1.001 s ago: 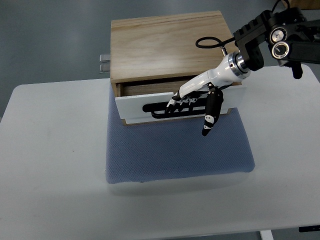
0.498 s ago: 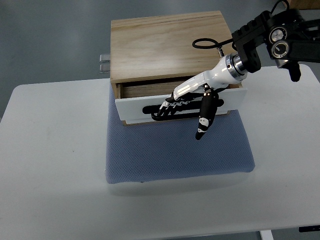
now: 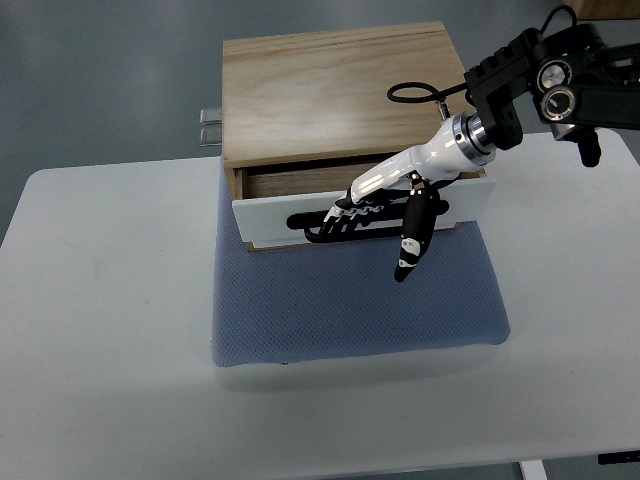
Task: Open wood drawer with right hand
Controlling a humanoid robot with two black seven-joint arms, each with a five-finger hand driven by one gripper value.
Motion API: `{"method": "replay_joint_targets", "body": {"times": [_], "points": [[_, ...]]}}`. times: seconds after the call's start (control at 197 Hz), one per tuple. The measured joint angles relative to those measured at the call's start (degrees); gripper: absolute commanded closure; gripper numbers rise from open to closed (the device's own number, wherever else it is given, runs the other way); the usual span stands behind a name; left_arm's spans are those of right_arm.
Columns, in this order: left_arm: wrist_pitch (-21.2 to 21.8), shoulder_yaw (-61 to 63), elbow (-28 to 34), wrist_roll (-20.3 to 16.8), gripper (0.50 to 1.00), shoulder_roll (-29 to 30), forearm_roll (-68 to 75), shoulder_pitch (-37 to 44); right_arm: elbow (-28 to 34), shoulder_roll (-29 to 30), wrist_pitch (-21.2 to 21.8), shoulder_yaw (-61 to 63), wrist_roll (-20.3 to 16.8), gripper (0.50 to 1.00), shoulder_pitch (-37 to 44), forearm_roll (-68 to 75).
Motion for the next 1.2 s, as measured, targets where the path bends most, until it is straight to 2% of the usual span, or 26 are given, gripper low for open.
{"method": "replay_joint_targets", "body": {"times": [0.691,1.199], "points": [[0.0,0.0,0.0,0.0,0.5,0.0,0.0,0.0,0.93,-0.23,-0.01,0.07,0.59,0.56,-0.23,0.94],[0.0,0.0,0.0,0.0,0.5,0.0,0.0,0.0,4.62,-4.21,0.01,0.93,1.08,0.56,0.62,4.27]]}}
